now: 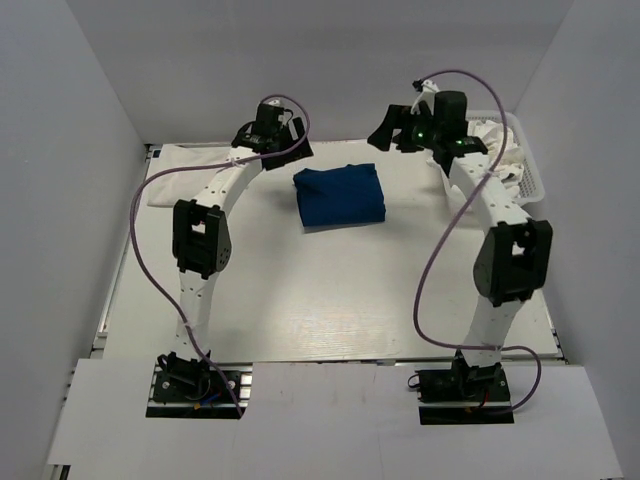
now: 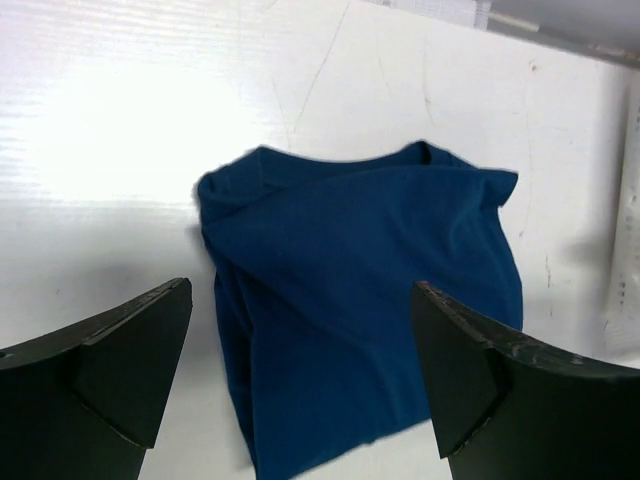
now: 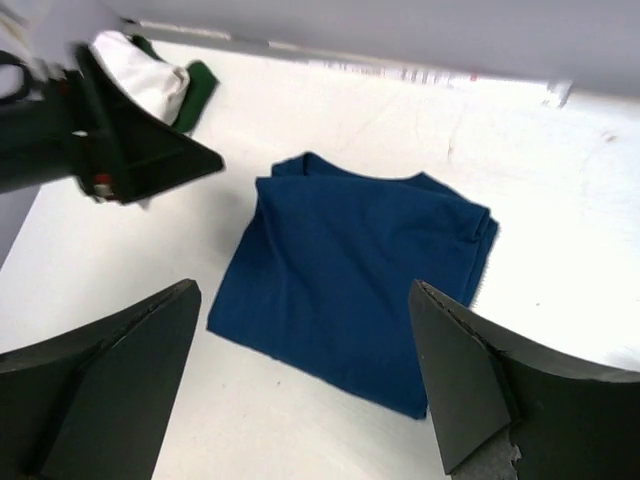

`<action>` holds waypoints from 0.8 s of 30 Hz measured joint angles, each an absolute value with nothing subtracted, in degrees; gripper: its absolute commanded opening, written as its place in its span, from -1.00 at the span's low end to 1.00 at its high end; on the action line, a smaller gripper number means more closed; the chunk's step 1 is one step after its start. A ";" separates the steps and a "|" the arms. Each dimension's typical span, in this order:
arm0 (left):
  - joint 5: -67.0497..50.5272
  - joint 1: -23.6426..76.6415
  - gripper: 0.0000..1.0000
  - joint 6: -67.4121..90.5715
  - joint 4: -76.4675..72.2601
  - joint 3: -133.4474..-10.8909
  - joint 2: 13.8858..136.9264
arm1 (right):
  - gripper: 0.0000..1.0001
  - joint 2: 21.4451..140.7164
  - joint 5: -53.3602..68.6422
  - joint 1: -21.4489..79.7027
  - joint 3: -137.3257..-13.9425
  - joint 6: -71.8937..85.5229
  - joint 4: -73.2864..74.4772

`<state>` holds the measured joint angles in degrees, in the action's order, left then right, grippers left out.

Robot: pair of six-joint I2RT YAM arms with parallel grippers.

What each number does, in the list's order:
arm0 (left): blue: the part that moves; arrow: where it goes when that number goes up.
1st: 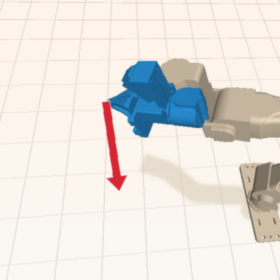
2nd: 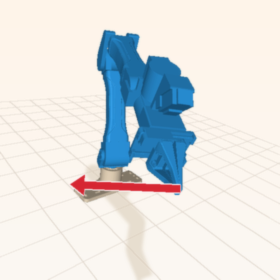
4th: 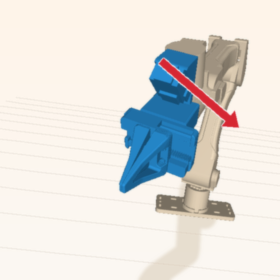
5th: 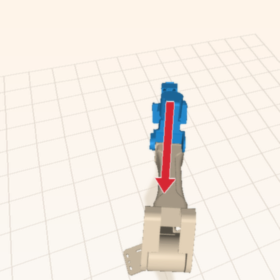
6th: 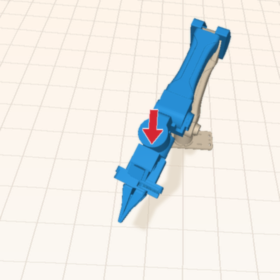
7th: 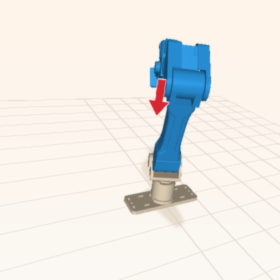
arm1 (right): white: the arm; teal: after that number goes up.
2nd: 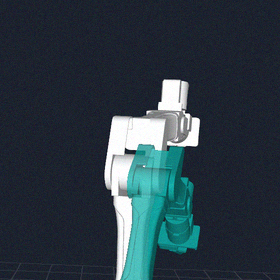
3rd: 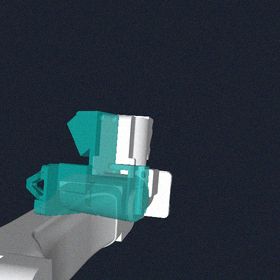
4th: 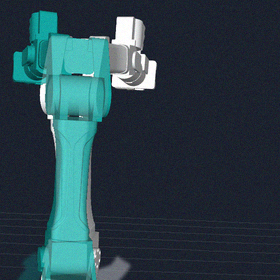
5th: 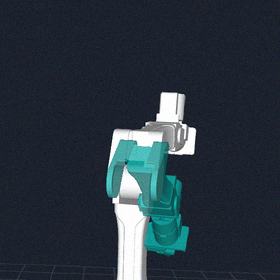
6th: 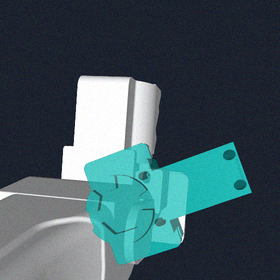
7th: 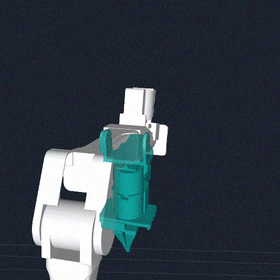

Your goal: Fold and stack the t-shirts

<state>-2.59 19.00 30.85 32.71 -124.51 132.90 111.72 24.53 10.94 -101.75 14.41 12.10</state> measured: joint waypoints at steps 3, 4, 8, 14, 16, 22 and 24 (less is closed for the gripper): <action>-2.20 19.64 0.99 30.24 35.75 -124.40 132.07 | 0.81 104.62 22.44 10.94 -99.02 13.39 12.40; -2.22 19.86 0.99 30.00 36.64 -124.11 132.20 | 0.81 103.46 21.74 10.94 -98.78 13.08 12.58; -1.91 20.91 0.99 29.58 40.49 -121.82 133.10 | 0.81 100.09 18.28 10.92 -95.83 12.80 14.48; -1.89 22.11 0.99 29.61 42.02 -118.87 134.98 | 0.81 95.96 15.00 10.87 -90.17 12.47 18.17; -2.13 22.39 0.99 29.65 41.80 -118.89 136.35 | 0.81 93.71 13.96 10.87 -88.40 12.12 19.03; -2.70 23.14 0.75 30.09 40.69 -120.81 139.17 | 0.81 86.52 10.55 10.83 -84.79 11.22 19.66; -2.66 23.31 0.66 30.06 40.21 -120.66 139.50 | 0.81 85.52 9.69 10.83 -84.51 10.98 19.51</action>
<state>-2.66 23.31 30.06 40.21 -120.66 139.50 85.52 9.69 10.83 -84.51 10.98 19.51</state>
